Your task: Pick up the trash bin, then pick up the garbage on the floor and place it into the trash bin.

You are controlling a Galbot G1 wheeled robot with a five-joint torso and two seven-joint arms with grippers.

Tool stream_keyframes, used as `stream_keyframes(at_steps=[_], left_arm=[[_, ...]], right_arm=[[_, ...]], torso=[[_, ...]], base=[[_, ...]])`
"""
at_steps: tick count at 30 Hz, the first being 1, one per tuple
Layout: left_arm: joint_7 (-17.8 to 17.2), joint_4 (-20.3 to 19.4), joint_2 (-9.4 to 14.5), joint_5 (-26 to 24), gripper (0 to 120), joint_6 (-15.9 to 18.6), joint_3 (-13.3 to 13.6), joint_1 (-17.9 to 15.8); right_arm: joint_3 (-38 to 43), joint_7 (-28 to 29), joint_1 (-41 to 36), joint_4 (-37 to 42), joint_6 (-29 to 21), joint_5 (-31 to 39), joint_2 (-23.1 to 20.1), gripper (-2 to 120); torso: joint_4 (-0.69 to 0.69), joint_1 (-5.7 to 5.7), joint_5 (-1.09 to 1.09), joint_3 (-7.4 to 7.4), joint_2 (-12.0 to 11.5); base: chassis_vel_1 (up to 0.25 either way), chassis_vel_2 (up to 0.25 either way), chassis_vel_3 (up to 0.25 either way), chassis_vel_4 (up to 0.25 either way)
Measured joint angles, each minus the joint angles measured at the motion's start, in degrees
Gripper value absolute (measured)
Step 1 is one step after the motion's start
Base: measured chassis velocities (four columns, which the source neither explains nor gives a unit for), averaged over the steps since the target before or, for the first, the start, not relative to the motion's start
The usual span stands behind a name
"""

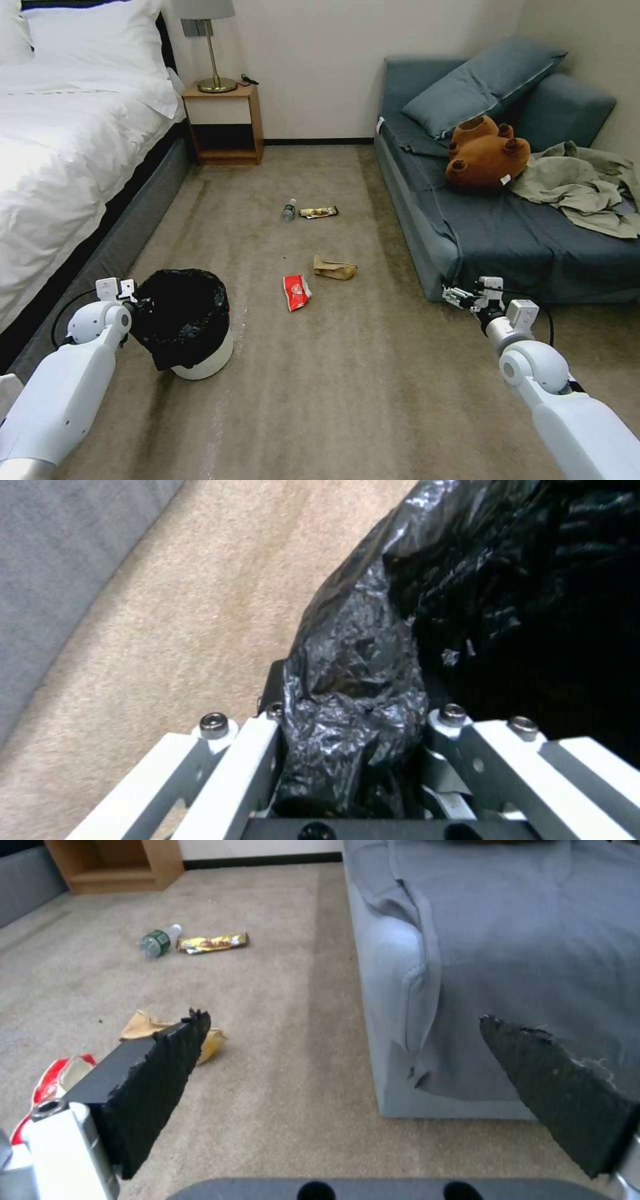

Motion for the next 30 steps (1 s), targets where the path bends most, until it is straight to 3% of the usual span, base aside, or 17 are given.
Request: stream_keyframes(at_steps=[13,15,22,30], left_arm=[[0.0,-3.61,-1.97,-5.05,15,-4.74,-1.58,1.25],[-0.16,-5.21,-2.31,-6.24,9,-5.79,-2.11,1.72],[-0.26,-8.27,-2.41,-7.13,5,-7.59,-2.64,2.85],[-0.36,-12.69,-0.89,-8.21,4,-9.55,-3.71,3.56]], right_arm=[[2.14,0.26,-3.07,2.75,0.29,1.6,-0.97,100],[2.59,0.19,-3.8,3.56,0.53,1.83,-0.99,100],[3.06,-0.03,-5.09,5.05,0.78,2.04,-0.78,100],[3.65,-0.22,-6.43,5.98,1.5,1.2,-0.31,100]], torso=[[-0.07,0.01,-0.11,0.03,-0.03],[-0.09,0.01,-0.14,0.04,-0.04],[-0.11,0.01,-0.17,0.05,-0.05],[-0.05,0.02,-0.11,0.04,-0.04]], base=[[0.0,0.0,0.0,0.0],[0.0,0.0,0.0,0.0],[0.0,0.0,0.0,0.0],[0.0,0.0,0.0,0.0]])
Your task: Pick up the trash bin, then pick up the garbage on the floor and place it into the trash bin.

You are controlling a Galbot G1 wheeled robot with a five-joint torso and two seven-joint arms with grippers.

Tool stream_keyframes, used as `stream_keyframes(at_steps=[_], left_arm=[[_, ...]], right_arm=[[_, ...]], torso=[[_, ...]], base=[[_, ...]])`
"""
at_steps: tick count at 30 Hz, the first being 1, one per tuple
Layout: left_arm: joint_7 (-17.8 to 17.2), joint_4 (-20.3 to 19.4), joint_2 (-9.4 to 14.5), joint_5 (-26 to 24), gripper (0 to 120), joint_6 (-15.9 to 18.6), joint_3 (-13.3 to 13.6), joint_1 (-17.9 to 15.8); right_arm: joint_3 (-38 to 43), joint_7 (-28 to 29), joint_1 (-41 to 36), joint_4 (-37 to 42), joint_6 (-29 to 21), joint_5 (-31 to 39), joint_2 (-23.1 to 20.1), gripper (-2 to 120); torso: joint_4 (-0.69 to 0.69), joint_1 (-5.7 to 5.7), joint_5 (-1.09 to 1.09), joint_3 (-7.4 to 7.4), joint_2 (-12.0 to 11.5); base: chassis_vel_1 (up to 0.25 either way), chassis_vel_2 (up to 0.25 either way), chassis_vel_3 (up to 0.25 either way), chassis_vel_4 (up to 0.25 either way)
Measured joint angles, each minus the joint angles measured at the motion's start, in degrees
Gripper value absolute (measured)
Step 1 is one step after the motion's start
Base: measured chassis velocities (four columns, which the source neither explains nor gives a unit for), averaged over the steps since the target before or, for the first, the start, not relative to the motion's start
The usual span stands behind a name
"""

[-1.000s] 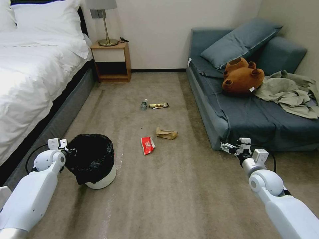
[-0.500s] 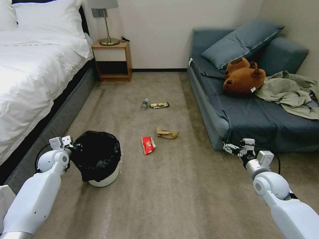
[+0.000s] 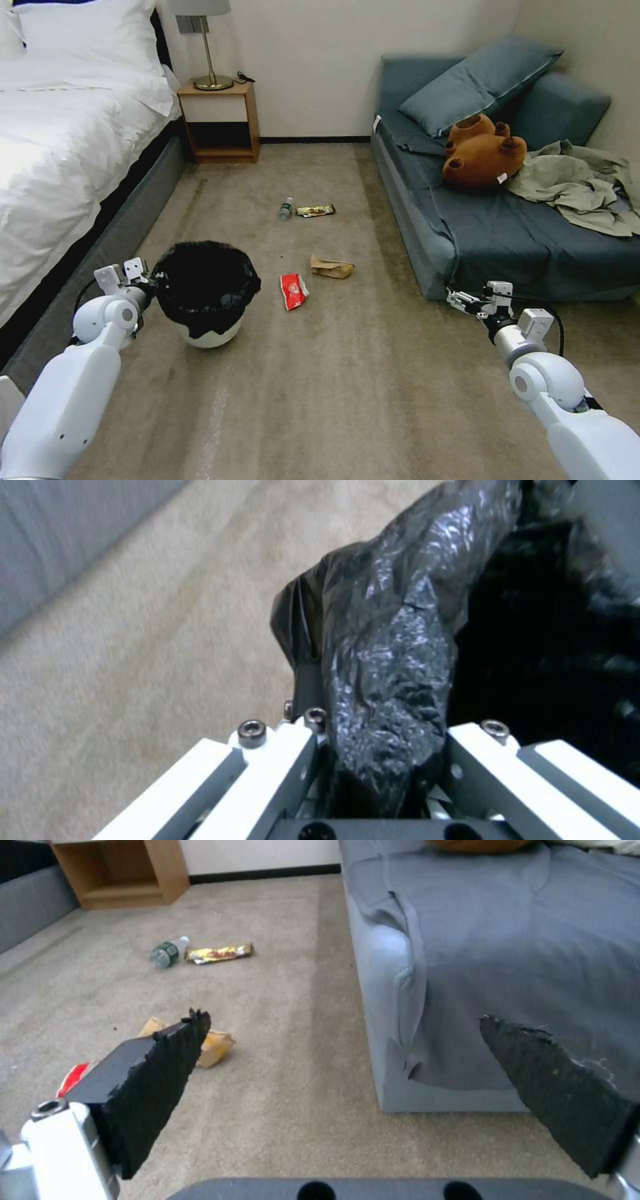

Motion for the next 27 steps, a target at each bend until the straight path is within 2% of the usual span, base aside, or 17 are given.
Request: stream_keyframes(at_steps=[7,9,17,19,20,23,27], left_arm=[[-0.07,-3.29,1.2,1.29,4,-1.3,-1.3,-0.04],[-0.48,-5.09,2.67,2.71,4,-1.27,-1.6,-0.18],[-0.51,-6.86,6.43,5.74,4,0.17,-1.36,-0.53],[0.03,-7.66,8.6,6.38,4,0.58,-1.34,-0.64],[0.03,-7.66,8.6,6.38,4,0.58,-1.34,-0.64],[1.8,-8.7,11.07,6.98,4,0.69,-1.18,-0.74],[3.02,-9.07,12.15,7.01,4,0.62,-1.0,-1.08]], right_arm=[[0.32,-1.6,-0.77,0.37,1.95,-0.05,0.26,100],[0.42,-3.87,-1.38,1.08,3.09,-0.5,0.22,100],[0.29,-6.91,-2.54,2.78,4.47,-1.95,-0.44,100],[0.14,-7.27,-3.13,3.74,4.59,-2.26,-0.54,100],[0.14,-7.27,-3.13,3.74,4.59,-2.26,-0.54,100],[-0.27,-6.94,-3.44,5.02,4.35,-2.34,-0.3,100],[-0.56,-6.25,-3.45,5.84,3.61,-2.27,-0.09,100]], torso=[[0.0,0.0,0.04,-0.01,0.0],[0.0,0.0,0.06,-0.02,0.01],[0.0,0.0,0.04,-0.02,0.01],[0.0,0.0,0.05,-0.02,0.02],[0.0,0.0,0.05,-0.02,0.02],[0.01,0.0,0.05,-0.02,0.02],[0.0,0.0,0.05,-0.02,0.02]], base=[[0.0,0.0,0.0,0.0],[0.0,0.0,0.0,0.0],[0.0,0.0,0.0,0.0],[0.0,0.0,0.0,0.0],[0.0,0.0,0.0,0.0],[0.0,0.0,0.0,0.0],[0.0,0.0,0.0,0.0]])
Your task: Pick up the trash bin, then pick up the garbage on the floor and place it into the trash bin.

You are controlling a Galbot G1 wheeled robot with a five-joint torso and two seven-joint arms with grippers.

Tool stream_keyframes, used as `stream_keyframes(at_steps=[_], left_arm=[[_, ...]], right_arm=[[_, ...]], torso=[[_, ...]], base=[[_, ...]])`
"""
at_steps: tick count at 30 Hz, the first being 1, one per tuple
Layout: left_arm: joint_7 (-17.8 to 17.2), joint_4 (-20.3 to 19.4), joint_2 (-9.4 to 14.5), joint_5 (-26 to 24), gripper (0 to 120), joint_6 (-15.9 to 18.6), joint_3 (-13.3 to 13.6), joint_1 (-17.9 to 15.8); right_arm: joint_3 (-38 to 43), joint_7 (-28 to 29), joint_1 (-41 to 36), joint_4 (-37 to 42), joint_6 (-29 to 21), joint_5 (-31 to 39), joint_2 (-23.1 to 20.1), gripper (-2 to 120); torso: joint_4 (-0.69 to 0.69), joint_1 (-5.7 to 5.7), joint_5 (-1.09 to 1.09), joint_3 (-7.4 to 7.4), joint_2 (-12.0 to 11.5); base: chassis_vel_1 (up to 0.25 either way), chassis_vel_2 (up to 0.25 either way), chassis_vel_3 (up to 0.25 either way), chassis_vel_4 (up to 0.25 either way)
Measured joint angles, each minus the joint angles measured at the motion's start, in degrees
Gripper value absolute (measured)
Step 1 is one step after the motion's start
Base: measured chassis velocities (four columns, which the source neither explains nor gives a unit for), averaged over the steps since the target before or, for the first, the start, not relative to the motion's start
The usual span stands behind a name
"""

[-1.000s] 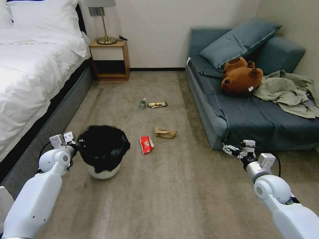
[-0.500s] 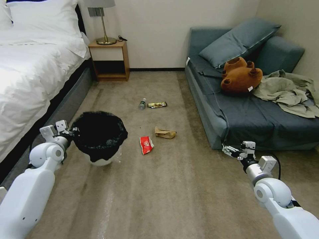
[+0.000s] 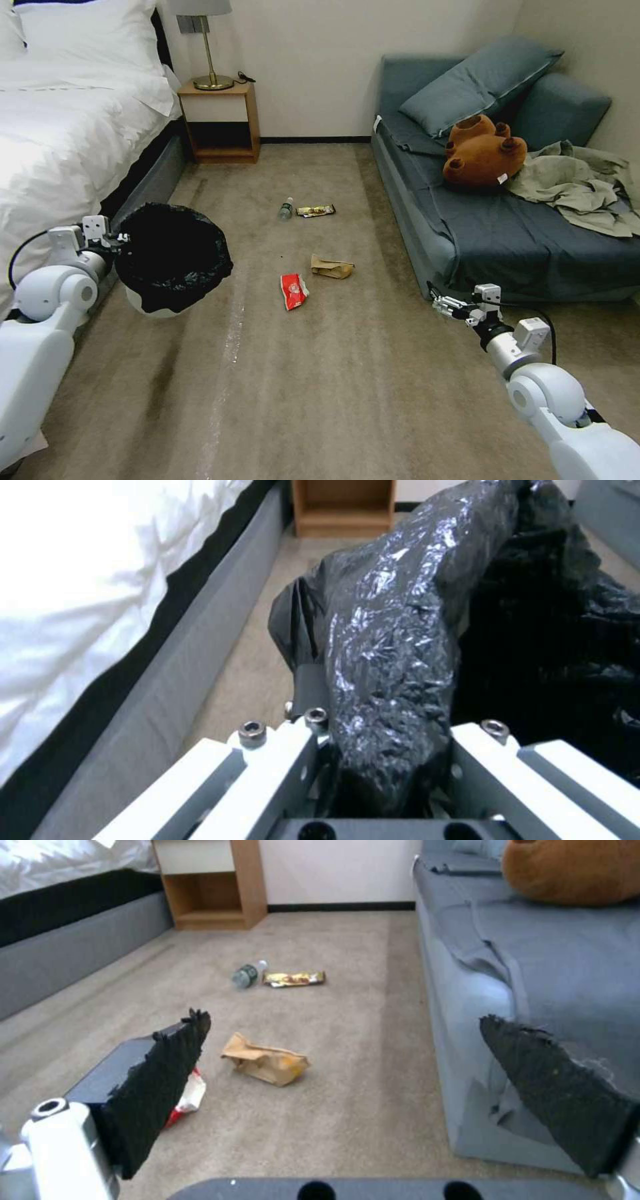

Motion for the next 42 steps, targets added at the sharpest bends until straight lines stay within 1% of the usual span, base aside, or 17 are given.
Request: stream_keyframes(at_steps=[2,3,4,6,8,14,18,20,30,42], left_arm=[[1.76,-0.73,1.26,-0.22,4,-0.43,0.01,0.16],[1.76,-0.73,1.26,-0.22,4,-0.43,0.01,0.16],[2.76,-1.24,1.93,-0.55,4,-0.79,-0.07,0.53],[2.99,-1.43,2.15,-0.79,4,-0.82,-0.12,0.67],[3.78,-2.18,3.13,-1.77,4,-0.83,-0.34,1.2],[4.08,-2.44,4.45,-1.5,4,-0.83,-0.44,1.31],[4.05,-2.0,4.69,-1.34,4,-0.94,-0.44,1.12],[4.03,-0.82,4.71,-0.98,4,-1.3,-0.38,0.8],[5.14,1.96,4.66,-0.06,4,-2.42,-0.62,0.16],[6.48,3.8,4.87,0.71,4,-3.3,-1.46,-0.04]], right_arm=[[-0.37,0.53,0.59,0.55,-0.62,0.78,0.07,100],[-0.37,0.53,0.59,0.55,-0.62,0.78,0.07,100],[-0.64,0.61,1.07,0.58,-0.82,1.12,0.07,100],[-0.77,0.62,1.24,0.58,-0.89,1.27,0.07,100],[-1.33,0.63,1.85,0.57,-1.25,1.68,0.22,100],[-2.08,0.23,2.82,0.05,-1.61,2.29,0.54,100],[-2.14,-0.25,3.03,-0.4,-1.51,2.47,0.53,100],[-2.2,-0.63,3.17,-1.0,-1.24,2.84,0.52,100],[-3.18,-0.94,4.11,-1.89,-1.18,2.98,0.65,100],[-5.63,-0.92,5.85,-2.47,-1.49,2.34,0.67,100]], torso=[[0.0,0.0,0.0,0.0,0.0],[0.0,0.0,0.0,0.0,0.0],[0.0,0.0,0.0,0.0,0.01],[0.0,0.0,0.0,0.0,0.01],[0.0,0.0,0.0,0.0,0.01],[0.01,0.0,0.0,0.0,0.01],[0.01,0.0,0.01,0.0,0.0],[0.01,0.0,0.0,0.0,0.0],[0.01,0.0,0.0,0.0,0.01],[0.0,0.0,0.0,0.0,0.0]], base=[[0.0,0.0,0.0,0.0],[0.0,0.0,0.0,0.0],[0.0,0.0,0.0,0.0],[0.0,0.0,0.0,0.0],[0.0,0.0,0.0,0.0],[0.0,0.0,0.0,0.0],[0.0,0.0,0.0,0.0],[0.0,0.0,0.0,0.0],[0.0,0.0,0.0,0.0],[-0.044,0.051,0.051,-0.051]])
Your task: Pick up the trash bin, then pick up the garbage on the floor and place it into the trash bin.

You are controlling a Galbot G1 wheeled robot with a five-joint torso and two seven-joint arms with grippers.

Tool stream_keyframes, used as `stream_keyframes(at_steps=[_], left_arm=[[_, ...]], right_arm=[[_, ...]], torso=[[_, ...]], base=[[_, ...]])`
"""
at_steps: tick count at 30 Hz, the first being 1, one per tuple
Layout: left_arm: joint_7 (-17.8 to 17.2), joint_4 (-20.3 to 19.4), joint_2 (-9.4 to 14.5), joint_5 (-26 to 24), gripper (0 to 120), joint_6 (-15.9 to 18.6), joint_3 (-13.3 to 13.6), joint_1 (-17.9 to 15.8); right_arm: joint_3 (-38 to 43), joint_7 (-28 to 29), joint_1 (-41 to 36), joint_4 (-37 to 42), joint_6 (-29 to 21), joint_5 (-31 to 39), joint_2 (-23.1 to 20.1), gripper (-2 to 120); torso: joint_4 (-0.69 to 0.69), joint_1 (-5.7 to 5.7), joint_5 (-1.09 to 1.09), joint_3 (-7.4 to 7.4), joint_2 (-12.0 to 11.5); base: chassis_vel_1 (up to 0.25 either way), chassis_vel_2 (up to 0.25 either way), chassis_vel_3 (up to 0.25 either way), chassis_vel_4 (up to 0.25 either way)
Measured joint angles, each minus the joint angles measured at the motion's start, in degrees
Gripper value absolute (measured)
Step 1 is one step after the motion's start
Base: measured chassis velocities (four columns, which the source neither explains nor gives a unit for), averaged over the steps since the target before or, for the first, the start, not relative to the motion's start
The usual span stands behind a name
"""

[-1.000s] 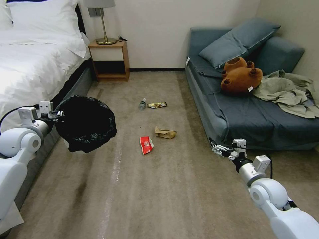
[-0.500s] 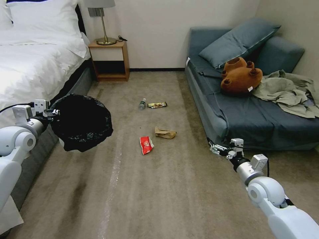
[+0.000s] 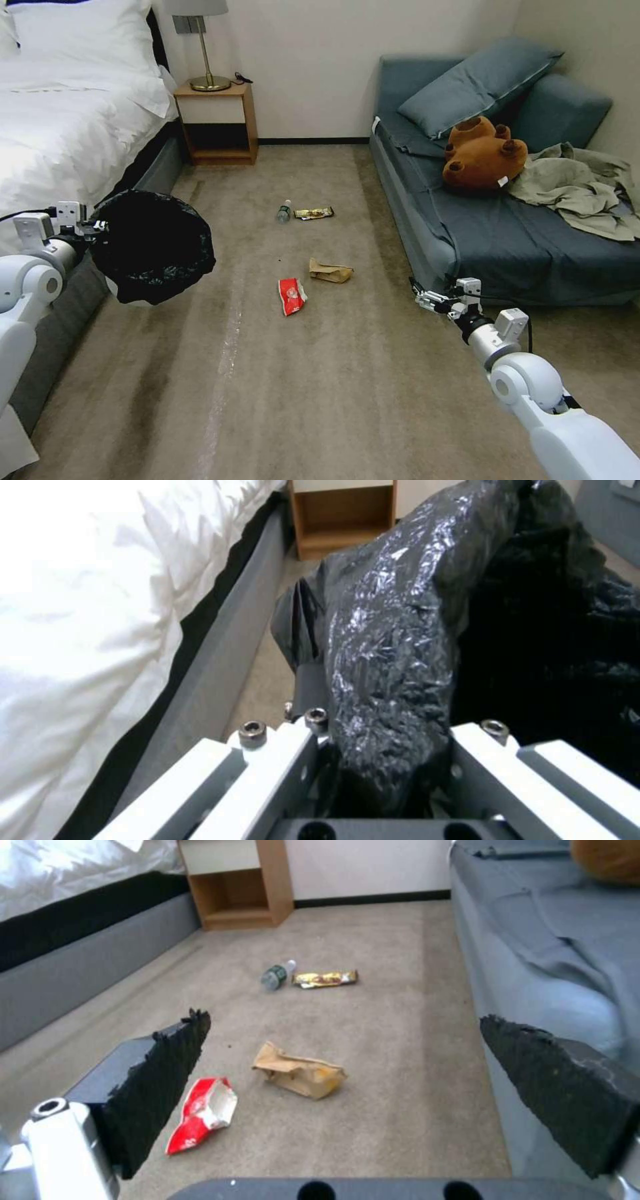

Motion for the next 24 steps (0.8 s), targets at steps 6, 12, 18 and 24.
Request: stream_keyframes(at_steps=[6,12,18,24], left_arm=[[0.48,0.3,0.04,0.17,4,-0.39,-0.02,-0.23],[0.8,0.55,0.04,0.49,4,-0.84,0.0,-0.41],[1.04,0.61,-0.02,0.67,4,-1.07,0.01,-0.44],[1.31,0.8,-0.3,1.1,4,-1.29,0.11,-0.4]], right_arm=[[-1.3,0.13,1.13,-0.14,-0.58,-0.02,-0.49,100],[-2.77,0.17,2.16,-0.62,-0.76,-0.16,-0.95,100],[-3.95,0.19,2.79,-1.03,-0.86,-0.52,-0.75,100],[-4.48,0.17,3.25,-1.44,-0.89,-0.68,-0.57,100]], torso=[[0.0,0.0,0.0,0.0,0.0],[0.0,0.0,0.0,0.0,0.0],[0.0,0.0,0.0,0.0,0.0],[0.0,0.0,0.0,0.0,0.0]], base=[[-0.024,0.034,0.026,-0.033],[-0.056,0.054,0.047,-0.049],[-0.056,0.056,0.067,-0.049],[-0.06,0.068,0.07,-0.069]])
